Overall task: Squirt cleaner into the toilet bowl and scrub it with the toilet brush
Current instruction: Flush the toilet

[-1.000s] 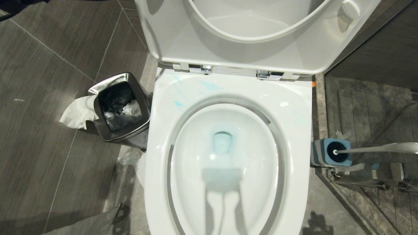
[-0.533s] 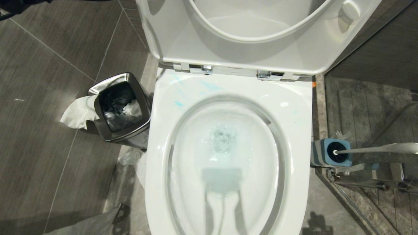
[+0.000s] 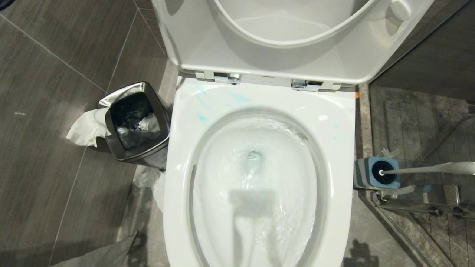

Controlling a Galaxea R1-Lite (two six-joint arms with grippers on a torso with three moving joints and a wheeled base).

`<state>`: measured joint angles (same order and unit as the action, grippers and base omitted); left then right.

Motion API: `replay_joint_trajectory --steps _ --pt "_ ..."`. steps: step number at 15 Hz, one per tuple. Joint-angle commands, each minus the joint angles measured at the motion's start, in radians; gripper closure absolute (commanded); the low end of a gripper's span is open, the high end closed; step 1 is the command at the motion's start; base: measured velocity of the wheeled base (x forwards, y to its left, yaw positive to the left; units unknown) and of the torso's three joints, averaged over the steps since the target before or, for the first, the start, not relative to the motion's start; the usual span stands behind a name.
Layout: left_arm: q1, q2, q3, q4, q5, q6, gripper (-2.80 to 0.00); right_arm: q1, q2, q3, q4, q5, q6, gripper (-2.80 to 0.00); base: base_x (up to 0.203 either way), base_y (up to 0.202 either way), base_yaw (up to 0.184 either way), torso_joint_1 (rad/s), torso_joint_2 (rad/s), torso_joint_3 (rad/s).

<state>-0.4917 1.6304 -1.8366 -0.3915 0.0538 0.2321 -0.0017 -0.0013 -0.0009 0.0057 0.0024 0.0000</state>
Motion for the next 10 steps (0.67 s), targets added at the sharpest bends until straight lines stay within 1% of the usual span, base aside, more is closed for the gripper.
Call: replay_joint_trajectory --steps 1,4,7,9,10 --pt "0.012 -0.113 -0.021 0.031 0.005 0.001 0.00 0.001 0.001 0.000 0.000 0.001 0.000 0.00 0.000 0.000 0.000 0.000 0.00 0.000" --pt "0.032 -0.212 -0.027 0.114 0.012 0.001 0.00 0.000 0.001 -0.001 0.000 0.001 0.000 0.00 0.000 0.000 0.000 0.000 0.00 0.000" --pt "0.046 -0.274 -0.024 0.139 0.016 0.000 0.00 0.000 0.001 -0.001 0.000 0.001 0.000 0.00 0.000 0.000 0.000 0.000 0.00 0.000" --pt "0.057 -0.310 -0.011 0.161 0.041 -0.005 0.00 0.001 0.001 -0.001 0.000 0.001 0.000 0.00 0.000 0.000 0.000 0.000 0.00 0.000" --pt "0.057 -0.329 0.003 0.198 0.057 -0.010 0.00 0.000 0.001 -0.001 0.000 0.001 0.000 0.00 0.000 0.000 0.000 0.000 0.00 0.000"
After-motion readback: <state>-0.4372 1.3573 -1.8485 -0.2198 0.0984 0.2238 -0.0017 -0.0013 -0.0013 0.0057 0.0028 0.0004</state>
